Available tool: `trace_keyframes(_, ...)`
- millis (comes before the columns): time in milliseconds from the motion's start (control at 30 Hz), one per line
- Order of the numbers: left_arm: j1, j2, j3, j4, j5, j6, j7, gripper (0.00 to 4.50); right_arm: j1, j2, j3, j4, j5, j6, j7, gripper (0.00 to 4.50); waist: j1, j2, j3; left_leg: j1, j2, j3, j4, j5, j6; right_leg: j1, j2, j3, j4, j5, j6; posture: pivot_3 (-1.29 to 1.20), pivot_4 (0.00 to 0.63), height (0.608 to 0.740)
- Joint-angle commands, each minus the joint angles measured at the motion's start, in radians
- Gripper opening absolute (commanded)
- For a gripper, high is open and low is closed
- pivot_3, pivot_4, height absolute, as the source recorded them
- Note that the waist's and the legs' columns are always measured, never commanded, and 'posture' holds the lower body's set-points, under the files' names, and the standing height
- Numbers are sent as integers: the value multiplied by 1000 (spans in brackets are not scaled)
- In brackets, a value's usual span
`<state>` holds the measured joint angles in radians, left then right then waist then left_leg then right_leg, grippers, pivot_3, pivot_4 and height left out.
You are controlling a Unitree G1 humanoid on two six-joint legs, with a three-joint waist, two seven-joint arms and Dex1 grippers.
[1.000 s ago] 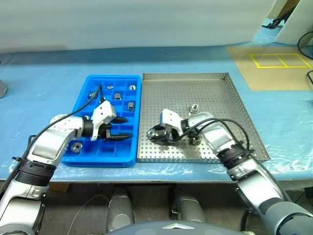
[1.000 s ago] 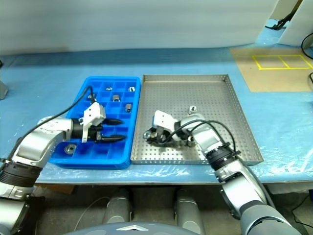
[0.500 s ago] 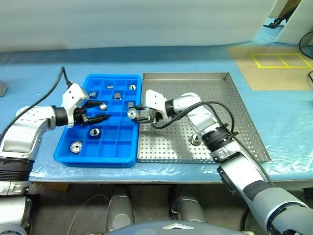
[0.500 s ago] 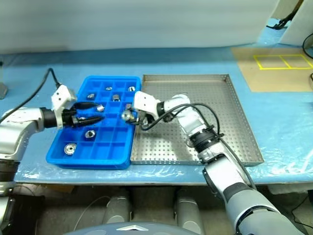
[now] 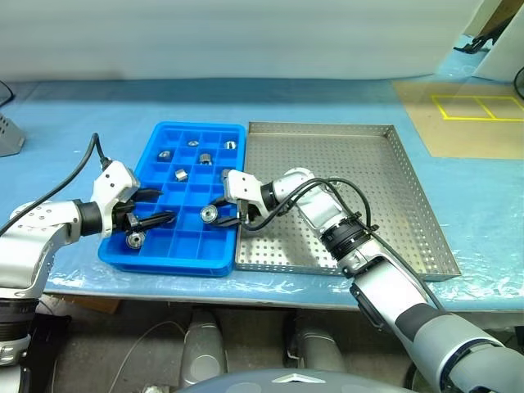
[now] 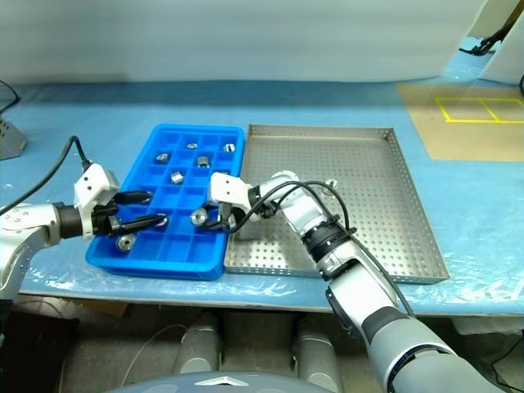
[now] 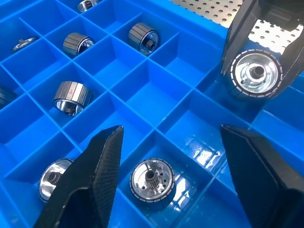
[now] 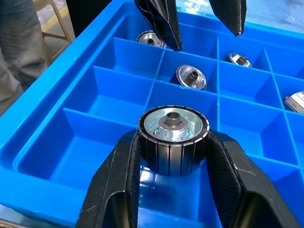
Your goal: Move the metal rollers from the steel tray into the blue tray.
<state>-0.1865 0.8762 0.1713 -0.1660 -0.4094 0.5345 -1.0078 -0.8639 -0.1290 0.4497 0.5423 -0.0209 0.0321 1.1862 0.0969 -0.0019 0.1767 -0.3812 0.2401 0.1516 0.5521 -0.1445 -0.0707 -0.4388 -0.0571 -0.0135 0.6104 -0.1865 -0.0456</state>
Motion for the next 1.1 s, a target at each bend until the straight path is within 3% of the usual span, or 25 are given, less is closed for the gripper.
trace_keyframes(33,-3,4,29,-38,-20,8,14,3439,0,1,-10,-4,9,-19,12,2943,0,0,0,0,0,0,0,0,0,0,0,0,0,0,0,151,150,740)
trace_keyframes(100,-10,1,18,-41,-24,8,13,3439,0,-7,-23,-27,23,37,17,3562,0,0,0,0,0,0,0,0,0,0,0,0,0,0,0,130,150,740)
trace_keyframes(267,-54,-21,-26,-34,-22,3,6,3439,21,-90,-80,-149,58,110,20,3562,4,0,0,-1,0,0,0,0,0,0,0,0,-1,0,0,76,150,740)
trace_keyframes(367,-94,-57,-73,-37,-28,4,-3,3439,68,-194,-134,-291,94,194,33,3562,6,0,0,-1,-1,0,1,0,0,1,0,0,-1,0,0,24,150,740)
trace_keyframes(567,-181,-156,-207,37,7,-40,-43,3439,267,-442,-231,-622,143,373,28,3562,-8,0,0,1,-1,1,1,1,-1,2,1,2,-2,0,0,-92,150,740)
trace_keyframes(700,-248,-240,-289,84,16,-61,-70,3439,375,-542,-287,-753,149,440,-16,3562,-32,0,-1,2,-1,1,0,2,-3,1,2,4,-1,0,1,-157,150,740)
trace_keyframes(1100,-399,-396,-443,267,81,-123,-175,3439,550,-564,-331,-829,174,533,-178,3562,-69,0,-1,5,-1,3,1,1,-1,2,3,7,-2,-2,5,-273,150,740)
